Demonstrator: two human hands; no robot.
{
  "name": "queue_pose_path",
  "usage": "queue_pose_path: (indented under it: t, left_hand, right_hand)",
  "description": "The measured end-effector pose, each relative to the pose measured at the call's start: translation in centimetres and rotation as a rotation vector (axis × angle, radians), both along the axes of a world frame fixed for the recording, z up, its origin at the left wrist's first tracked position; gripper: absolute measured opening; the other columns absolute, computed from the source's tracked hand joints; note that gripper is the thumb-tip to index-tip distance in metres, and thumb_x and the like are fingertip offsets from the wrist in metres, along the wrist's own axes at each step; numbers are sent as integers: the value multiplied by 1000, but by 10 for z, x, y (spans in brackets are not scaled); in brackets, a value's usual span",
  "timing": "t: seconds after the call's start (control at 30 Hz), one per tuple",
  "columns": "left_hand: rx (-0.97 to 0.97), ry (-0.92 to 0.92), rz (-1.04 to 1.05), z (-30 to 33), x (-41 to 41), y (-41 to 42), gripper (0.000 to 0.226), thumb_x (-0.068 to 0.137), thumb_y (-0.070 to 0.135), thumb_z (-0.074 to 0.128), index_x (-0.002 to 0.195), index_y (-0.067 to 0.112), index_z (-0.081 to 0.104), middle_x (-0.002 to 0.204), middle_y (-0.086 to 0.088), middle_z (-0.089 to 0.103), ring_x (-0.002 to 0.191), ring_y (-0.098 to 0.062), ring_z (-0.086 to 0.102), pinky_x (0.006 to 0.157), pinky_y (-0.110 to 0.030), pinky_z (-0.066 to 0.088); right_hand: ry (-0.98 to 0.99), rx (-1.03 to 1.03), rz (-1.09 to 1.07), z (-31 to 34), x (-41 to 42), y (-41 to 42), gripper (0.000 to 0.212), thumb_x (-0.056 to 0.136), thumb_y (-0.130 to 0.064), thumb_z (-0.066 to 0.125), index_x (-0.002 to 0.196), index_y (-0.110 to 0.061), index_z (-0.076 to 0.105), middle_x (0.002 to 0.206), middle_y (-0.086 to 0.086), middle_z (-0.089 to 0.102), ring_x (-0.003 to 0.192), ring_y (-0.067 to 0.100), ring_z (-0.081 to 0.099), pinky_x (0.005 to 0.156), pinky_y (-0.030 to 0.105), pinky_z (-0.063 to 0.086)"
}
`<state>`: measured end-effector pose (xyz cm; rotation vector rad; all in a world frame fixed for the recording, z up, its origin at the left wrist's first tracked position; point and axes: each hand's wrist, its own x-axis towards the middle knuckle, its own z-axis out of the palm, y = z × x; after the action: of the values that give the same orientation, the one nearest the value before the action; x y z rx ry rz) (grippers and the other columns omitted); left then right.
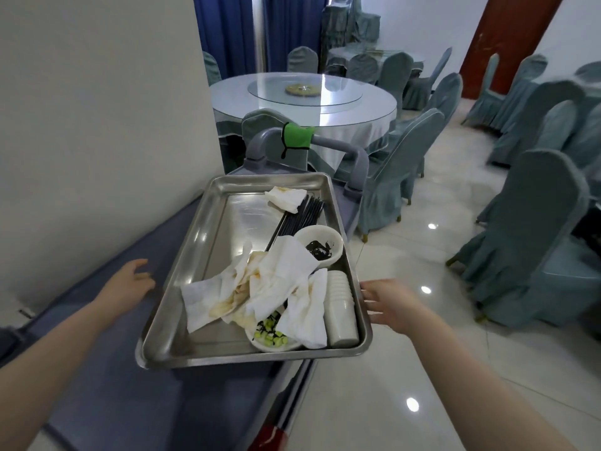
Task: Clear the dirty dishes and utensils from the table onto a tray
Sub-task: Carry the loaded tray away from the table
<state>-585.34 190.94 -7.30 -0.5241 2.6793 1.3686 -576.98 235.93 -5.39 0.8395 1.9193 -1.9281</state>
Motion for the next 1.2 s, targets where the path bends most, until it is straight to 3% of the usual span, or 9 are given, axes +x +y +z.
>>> queue_pose_path:
  t: [0.13,0.3,0.43,0.57,0.77,0.83,1.07,1.13,1.2]
  left_hand:
    - [12,14,-74,11,25,-6,55,88,-11,51,140,5,40,128,-26,55,102,-34,56,58,-22,43]
    - [110,33,-134,31,71,-27,60,88,-10,53,142,12,38,130,-20,54,116,-39,54,93,-47,42]
    - [236,81,-101,48,107,-49,55,91,-10,49,141,11,38,121,-14,55,84,-19,56,69,-30,45]
    - [299,104,-85,55,133,-74,52,93,-5,52,140,14,40,119,-9,57,89,-19,55,68,-27,44]
    - [325,102,-47,55,158,-96,45,91,1,57,127,26,47,104,5,66,93,-15,60,82,-35,50]
    - [330,101,-35,54,163,-98,44,90,0,57,123,27,49,102,7,67,96,-17,61,89,-40,48]
    - [332,105,-60,56,166,-90,42,89,0,57,116,31,54,102,7,69,95,-14,65,79,-31,50]
    - [332,102,-60,56,163,-84,41,90,0,56,118,30,55,102,7,70,94,-14,66,75,-30,50]
    - [333,94,-47,55,159,-75,41,90,-1,56,119,28,55,102,5,70,94,-15,66,75,-30,50]
  right_hand:
    - [-55,-101,-106,11,16,-11,20,96,-18,49,96,-2,61,88,10,67,74,25,63,64,38,55]
    - [-160,-221,-77,21,33,-53,48,97,-34,47,117,9,51,96,19,67,88,32,66,64,50,53]
    - [-221,-375,-39,17,44,-101,76,95,-47,48,136,14,30,120,30,54,108,45,57,86,64,46]
    - [-259,-523,-63,12,55,-150,93,92,-58,45,143,15,16,144,36,30,132,49,34,104,62,30]
    - [-315,-551,-29,12,59,-201,107,83,-62,57,138,20,18,132,38,41,123,48,43,82,58,43]
    - [-340,-547,-11,7,58,-210,107,83,-63,56,139,20,19,133,36,42,122,48,45,83,57,43]
    - [-342,-501,87,-9,50,-210,93,93,-57,45,145,13,13,151,32,21,139,44,25,112,50,26]
    - [-299,-416,139,-10,46,-206,78,94,-47,50,144,7,26,146,29,33,133,42,38,106,48,36]
    - [-157,-84,179,-10,36,-195,45,91,-35,59,121,-2,52,111,20,56,95,32,59,79,40,50]
